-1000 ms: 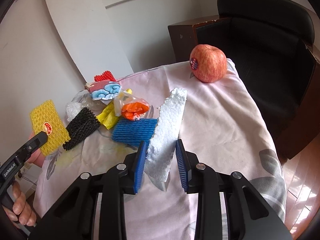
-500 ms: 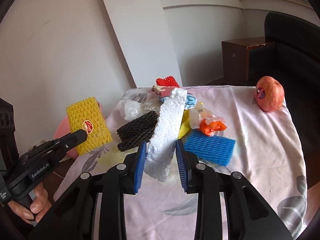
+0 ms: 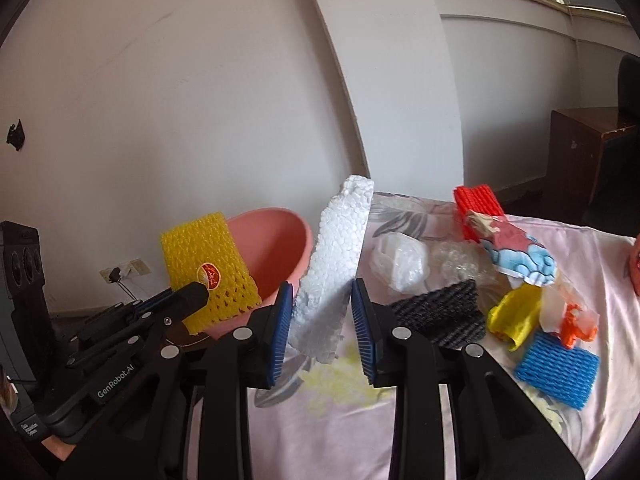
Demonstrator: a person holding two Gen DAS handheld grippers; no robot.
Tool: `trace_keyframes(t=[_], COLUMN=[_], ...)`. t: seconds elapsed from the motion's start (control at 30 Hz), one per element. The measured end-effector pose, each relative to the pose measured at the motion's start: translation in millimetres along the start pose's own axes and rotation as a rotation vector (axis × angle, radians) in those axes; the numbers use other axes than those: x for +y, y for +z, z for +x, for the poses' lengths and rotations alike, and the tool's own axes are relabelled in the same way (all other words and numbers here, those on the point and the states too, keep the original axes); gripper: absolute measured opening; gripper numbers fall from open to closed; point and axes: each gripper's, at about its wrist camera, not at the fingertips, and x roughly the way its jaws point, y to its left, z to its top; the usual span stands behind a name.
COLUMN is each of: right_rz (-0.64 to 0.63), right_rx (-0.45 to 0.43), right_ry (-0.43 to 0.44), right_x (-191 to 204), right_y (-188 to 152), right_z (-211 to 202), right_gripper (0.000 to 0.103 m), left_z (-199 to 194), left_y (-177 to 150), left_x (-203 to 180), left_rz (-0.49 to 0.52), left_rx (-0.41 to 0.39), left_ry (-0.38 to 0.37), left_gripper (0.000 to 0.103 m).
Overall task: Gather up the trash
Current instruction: 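Carry both items over the pink basin and open both tools to drop them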
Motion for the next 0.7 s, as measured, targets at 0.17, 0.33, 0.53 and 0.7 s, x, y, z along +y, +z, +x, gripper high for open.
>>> trace_keyframes(t=[0.17, 0.33, 0.53, 0.7], right_rz=[-0.036, -0.064, -0.061, -0.058], right_rx=[0.020, 0.057, 0.115, 0.137], right_ry=[0.051, 0.081, 0.101, 0.112], right_x=[23.4, 40.0, 53.4, 53.2], right_y=[14.1, 17.6, 13.8, 16.6], right_z=[33.7, 64.1, 96.6, 112.1], right_gripper=[0.031, 0.031, 0.031, 0.031], left_z=[6.4, 18.8, 36.2, 49.8], left_y=[5.6, 6.1, 5.1, 5.1], left_x=[33.7, 56.2, 71.7, 79.2], left_rz=[-0.047, -0.077, -0.096, -0.111], left_rx=[-0.004, 0.017, 0.049, 0.068], left_ry=[0.072, 0.127, 0.165, 0.181], left_gripper=[0.010, 0.011, 0.011, 0.011])
